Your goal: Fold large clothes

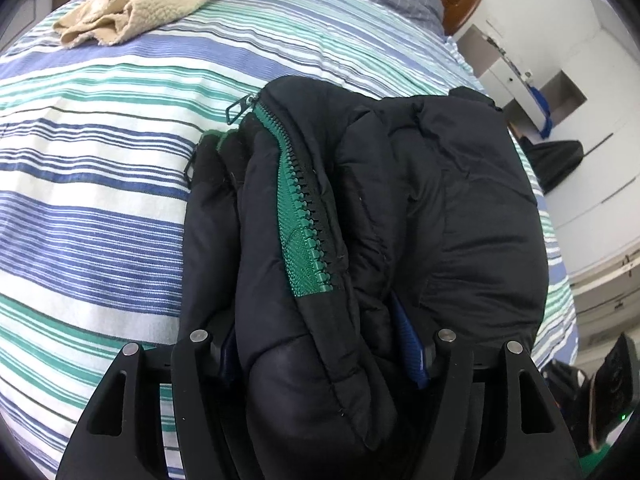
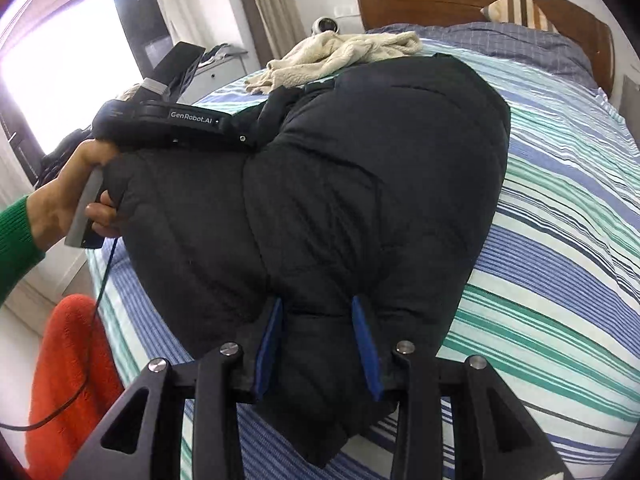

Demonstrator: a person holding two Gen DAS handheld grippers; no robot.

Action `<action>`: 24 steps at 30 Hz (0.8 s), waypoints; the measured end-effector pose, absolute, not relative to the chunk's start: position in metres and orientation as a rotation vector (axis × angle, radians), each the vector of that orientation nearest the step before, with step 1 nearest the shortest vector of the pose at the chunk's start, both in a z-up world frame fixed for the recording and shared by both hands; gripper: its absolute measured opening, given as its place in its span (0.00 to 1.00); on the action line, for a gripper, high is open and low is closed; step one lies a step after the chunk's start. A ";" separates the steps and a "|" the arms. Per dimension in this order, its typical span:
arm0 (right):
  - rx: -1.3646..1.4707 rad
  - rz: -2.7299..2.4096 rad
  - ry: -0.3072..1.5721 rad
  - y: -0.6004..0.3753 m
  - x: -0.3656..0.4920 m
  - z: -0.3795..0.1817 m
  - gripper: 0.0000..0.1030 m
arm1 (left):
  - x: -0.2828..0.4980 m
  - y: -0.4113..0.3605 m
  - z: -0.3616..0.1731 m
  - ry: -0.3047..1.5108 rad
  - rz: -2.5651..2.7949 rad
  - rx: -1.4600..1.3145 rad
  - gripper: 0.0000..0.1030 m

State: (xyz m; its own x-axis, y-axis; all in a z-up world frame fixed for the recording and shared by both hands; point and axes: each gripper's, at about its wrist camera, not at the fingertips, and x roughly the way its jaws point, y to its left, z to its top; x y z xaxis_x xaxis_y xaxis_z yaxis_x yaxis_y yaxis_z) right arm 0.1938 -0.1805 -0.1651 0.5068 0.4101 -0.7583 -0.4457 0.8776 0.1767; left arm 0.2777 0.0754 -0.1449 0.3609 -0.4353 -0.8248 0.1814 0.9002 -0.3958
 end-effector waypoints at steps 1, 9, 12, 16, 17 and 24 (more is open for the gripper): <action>-0.053 0.502 0.904 -0.178 0.193 -0.162 0.35 | 0.277 0.076 -0.142 1.131 -0.400 -0.255 0.65; 0.061 0.615 0.796 -0.126 0.192 -0.085 0.38 | 0.278 0.095 -0.128 1.205 -0.437 -0.313 0.69; 0.060 0.704 0.741 -0.081 0.201 -0.089 0.38 | 0.280 0.085 -0.123 1.225 -0.430 -0.252 0.70; 0.019 0.716 0.861 -0.038 0.219 -0.143 0.37 | 0.279 0.086 -0.128 1.240 -0.399 -0.236 0.70; -0.017 0.695 0.854 -0.032 0.219 -0.156 0.35 | 0.277 0.088 -0.131 1.238 -0.396 -0.246 0.70; -0.124 0.650 0.837 -0.013 0.218 -0.165 0.34 | 0.262 0.106 -0.143 1.163 -0.377 -0.387 0.74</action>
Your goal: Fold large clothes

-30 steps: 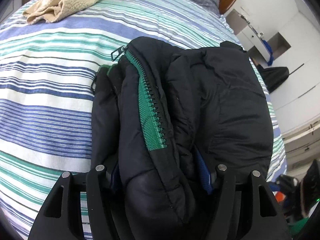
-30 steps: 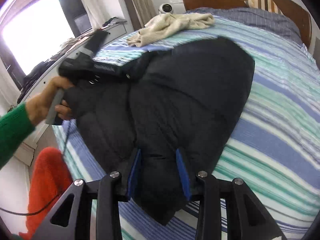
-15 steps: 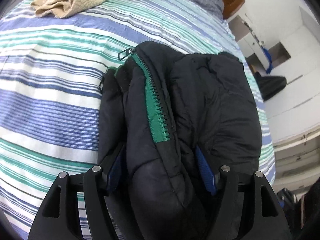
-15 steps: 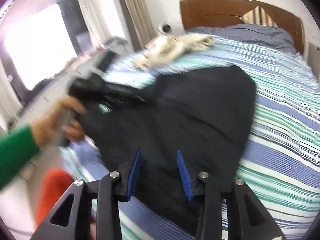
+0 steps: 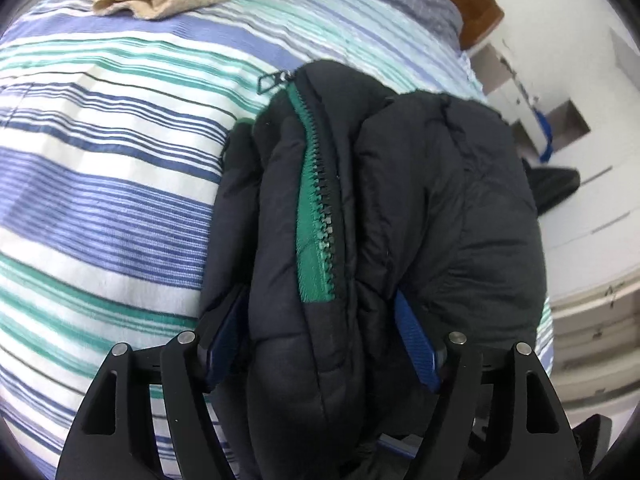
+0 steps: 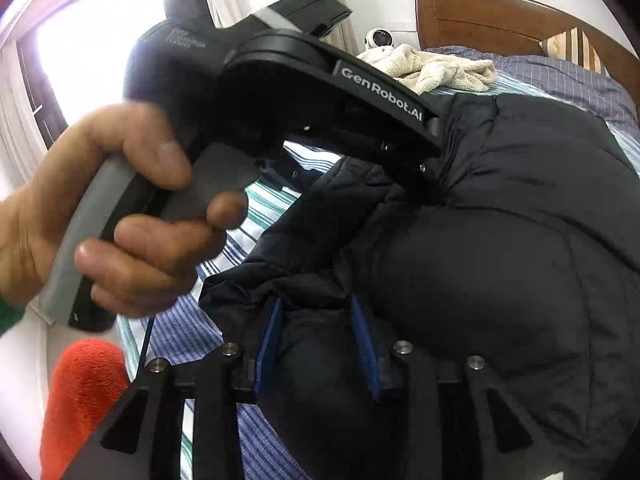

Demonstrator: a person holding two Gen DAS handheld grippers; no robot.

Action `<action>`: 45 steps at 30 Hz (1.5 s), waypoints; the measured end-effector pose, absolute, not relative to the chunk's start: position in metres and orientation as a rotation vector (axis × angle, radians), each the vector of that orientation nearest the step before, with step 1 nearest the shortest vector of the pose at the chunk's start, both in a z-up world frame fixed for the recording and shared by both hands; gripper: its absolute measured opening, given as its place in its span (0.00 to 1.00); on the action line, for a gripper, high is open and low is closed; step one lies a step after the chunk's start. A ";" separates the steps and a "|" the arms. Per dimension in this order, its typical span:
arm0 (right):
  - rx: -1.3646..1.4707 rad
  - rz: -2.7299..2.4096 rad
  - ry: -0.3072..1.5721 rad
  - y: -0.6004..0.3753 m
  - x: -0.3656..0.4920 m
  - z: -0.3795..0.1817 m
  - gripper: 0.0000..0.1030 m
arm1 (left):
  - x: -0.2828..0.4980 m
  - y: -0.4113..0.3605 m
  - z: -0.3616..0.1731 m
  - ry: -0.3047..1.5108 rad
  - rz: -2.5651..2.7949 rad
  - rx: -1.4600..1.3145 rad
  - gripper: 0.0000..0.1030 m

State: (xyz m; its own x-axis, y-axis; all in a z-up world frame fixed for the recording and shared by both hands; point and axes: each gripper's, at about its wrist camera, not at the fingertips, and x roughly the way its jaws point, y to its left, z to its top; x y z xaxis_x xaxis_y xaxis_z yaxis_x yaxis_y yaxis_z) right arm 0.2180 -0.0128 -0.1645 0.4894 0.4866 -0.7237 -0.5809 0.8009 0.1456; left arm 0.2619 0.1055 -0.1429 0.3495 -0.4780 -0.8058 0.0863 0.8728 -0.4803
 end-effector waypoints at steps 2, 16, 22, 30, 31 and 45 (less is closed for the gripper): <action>-0.134 0.642 0.813 -0.018 0.209 -0.152 0.36 | 0.252 0.109 -0.133 1.129 -0.377 -0.391 0.75; -0.004 0.466 0.695 -0.141 0.127 -0.099 0.74 | 0.176 0.172 -0.082 0.951 -0.338 -0.290 0.92; 0.177 0.342 0.801 -0.211 0.145 -0.123 0.74 | 0.191 0.168 -0.100 1.031 -0.542 -0.449 0.93; 0.355 0.459 0.828 -0.228 0.164 -0.131 0.74 | 0.228 0.146 -0.142 1.128 -0.667 -0.531 0.95; 0.385 0.479 0.841 -0.228 0.170 -0.135 0.74 | 0.230 0.143 -0.147 1.139 -0.671 -0.515 0.98; 0.668 0.675 0.975 -0.234 0.263 -0.223 1.00 | 0.259 0.119 -0.184 1.203 -0.634 -0.490 1.00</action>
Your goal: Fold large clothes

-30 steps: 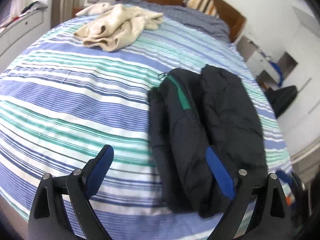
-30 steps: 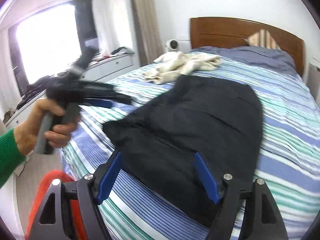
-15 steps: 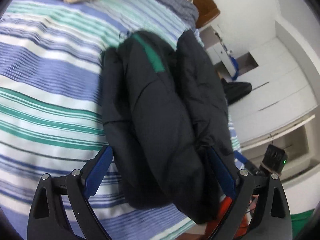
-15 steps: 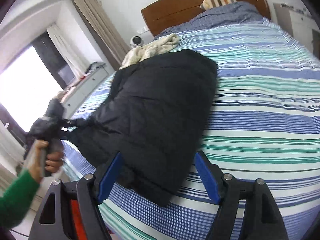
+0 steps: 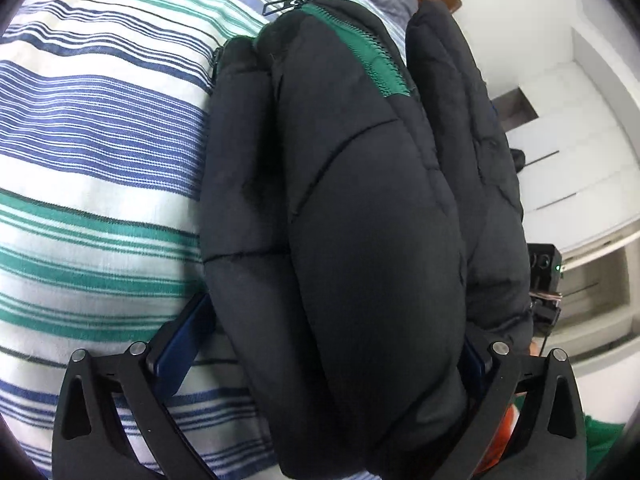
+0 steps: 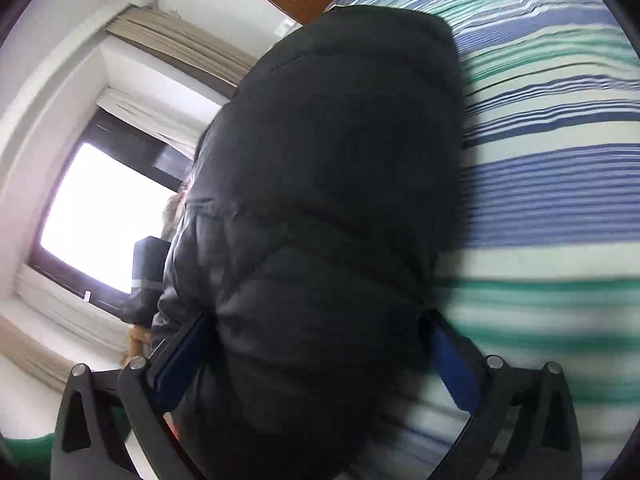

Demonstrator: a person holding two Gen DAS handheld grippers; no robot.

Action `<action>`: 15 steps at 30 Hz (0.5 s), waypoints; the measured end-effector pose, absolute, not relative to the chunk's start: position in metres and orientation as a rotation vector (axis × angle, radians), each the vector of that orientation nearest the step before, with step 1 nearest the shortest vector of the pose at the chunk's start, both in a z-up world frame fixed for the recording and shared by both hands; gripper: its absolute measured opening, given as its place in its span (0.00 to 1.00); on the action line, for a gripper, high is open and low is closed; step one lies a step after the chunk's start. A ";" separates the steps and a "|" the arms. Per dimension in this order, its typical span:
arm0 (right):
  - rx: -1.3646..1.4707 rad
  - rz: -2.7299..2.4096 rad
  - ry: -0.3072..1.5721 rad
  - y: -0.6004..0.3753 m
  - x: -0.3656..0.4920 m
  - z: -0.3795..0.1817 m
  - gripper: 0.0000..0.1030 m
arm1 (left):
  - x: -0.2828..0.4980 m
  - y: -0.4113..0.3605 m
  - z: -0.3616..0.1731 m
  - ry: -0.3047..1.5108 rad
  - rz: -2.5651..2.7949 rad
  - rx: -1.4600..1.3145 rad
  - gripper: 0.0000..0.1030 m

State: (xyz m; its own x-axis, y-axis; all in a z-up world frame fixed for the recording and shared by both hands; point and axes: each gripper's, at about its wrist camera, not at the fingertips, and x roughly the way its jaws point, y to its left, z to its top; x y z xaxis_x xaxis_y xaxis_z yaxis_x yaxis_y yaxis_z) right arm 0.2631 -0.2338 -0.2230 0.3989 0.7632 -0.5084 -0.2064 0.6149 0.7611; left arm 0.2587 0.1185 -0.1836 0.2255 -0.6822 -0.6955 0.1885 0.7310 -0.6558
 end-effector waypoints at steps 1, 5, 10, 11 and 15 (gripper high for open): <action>0.673 0.681 0.973 -0.231 0.266 -0.224 1.00 | 0.258 0.118 -0.184 1.194 -0.631 -0.498 1.00; 0.618 0.670 0.950 -0.221 0.265 -0.212 0.87 | 0.247 0.117 -0.181 1.174 -0.598 -0.488 0.93; 0.397 0.656 0.861 -0.200 0.242 -0.175 0.65 | 0.218 0.114 -0.159 1.101 -0.641 -0.498 0.39; 0.367 0.657 0.842 -0.197 0.238 -0.169 0.64 | 0.213 0.114 -0.152 1.087 -0.627 -0.503 0.36; 0.297 0.685 0.746 -0.185 0.228 -0.138 0.61 | 0.198 0.108 -0.120 1.024 -0.619 -0.462 0.31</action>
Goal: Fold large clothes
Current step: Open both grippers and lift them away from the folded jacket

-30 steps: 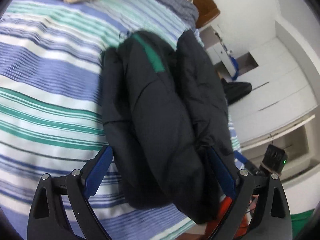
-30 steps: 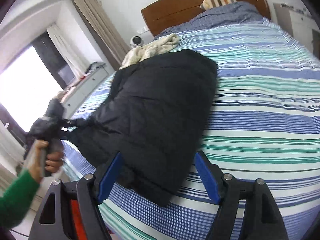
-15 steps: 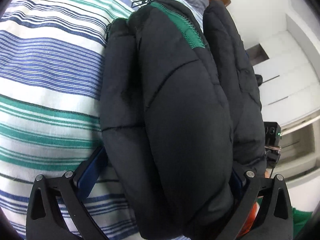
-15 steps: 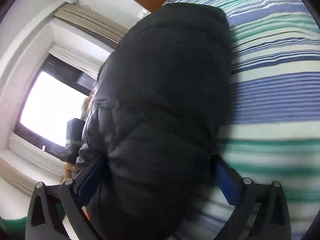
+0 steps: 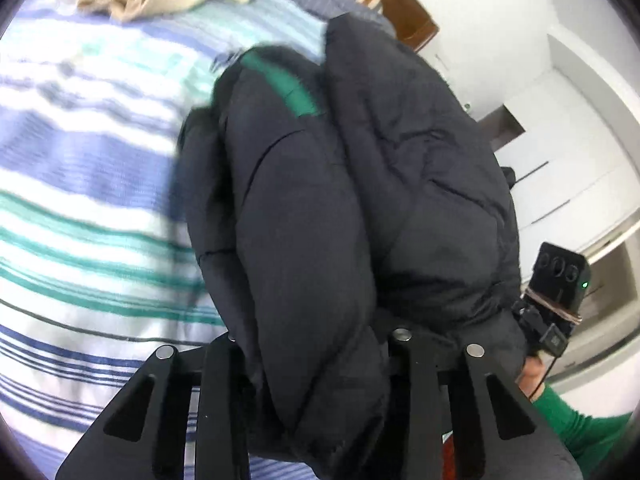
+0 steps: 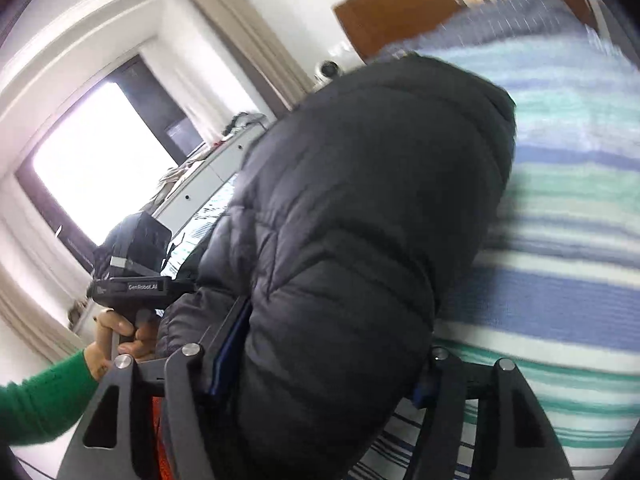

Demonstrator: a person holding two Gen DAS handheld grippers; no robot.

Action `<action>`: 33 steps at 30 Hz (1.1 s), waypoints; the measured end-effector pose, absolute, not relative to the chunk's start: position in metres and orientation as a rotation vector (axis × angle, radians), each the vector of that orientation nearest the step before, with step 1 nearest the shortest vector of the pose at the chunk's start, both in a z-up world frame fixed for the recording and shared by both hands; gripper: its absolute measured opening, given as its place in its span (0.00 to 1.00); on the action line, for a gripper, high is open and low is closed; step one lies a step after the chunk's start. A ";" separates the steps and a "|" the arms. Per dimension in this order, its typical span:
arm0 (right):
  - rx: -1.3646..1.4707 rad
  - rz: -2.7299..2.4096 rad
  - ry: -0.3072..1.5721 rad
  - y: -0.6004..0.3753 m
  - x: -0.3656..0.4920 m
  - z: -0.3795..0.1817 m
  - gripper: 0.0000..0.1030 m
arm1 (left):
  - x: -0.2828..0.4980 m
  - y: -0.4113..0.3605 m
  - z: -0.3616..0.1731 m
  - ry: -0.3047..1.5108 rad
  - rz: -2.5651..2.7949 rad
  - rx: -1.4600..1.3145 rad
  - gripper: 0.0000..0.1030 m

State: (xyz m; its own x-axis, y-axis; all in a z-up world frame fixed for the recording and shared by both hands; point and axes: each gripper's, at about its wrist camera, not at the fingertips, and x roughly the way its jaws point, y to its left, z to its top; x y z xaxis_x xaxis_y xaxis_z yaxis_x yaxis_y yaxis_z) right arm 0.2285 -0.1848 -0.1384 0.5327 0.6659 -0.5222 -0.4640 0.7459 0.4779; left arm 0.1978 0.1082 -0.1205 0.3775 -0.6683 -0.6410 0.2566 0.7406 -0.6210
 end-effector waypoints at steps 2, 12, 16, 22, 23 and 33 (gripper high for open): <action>0.293 0.709 0.686 -0.186 0.226 -0.120 0.61 | 0.196 0.099 -0.094 0.979 -0.628 -0.427 0.31; 0.306 0.780 0.560 -0.224 0.327 -0.072 0.61 | 0.294 0.061 -0.033 0.859 -0.591 -0.370 0.33; 0.421 0.741 0.726 -0.256 0.391 -0.127 0.64 | 0.336 0.044 -0.091 0.979 -0.504 -0.358 0.51; 0.530 0.524 0.958 -0.298 0.391 -0.202 1.00 | 0.322 0.050 -0.120 0.975 -0.427 -0.367 0.93; 0.494 0.489 0.932 -0.301 0.377 -0.195 1.00 | 0.308 0.052 -0.111 0.952 -0.420 -0.335 0.93; 0.033 0.096 0.753 -0.266 0.247 -0.115 1.00 | 0.176 0.016 -0.037 0.590 -0.088 0.068 1.00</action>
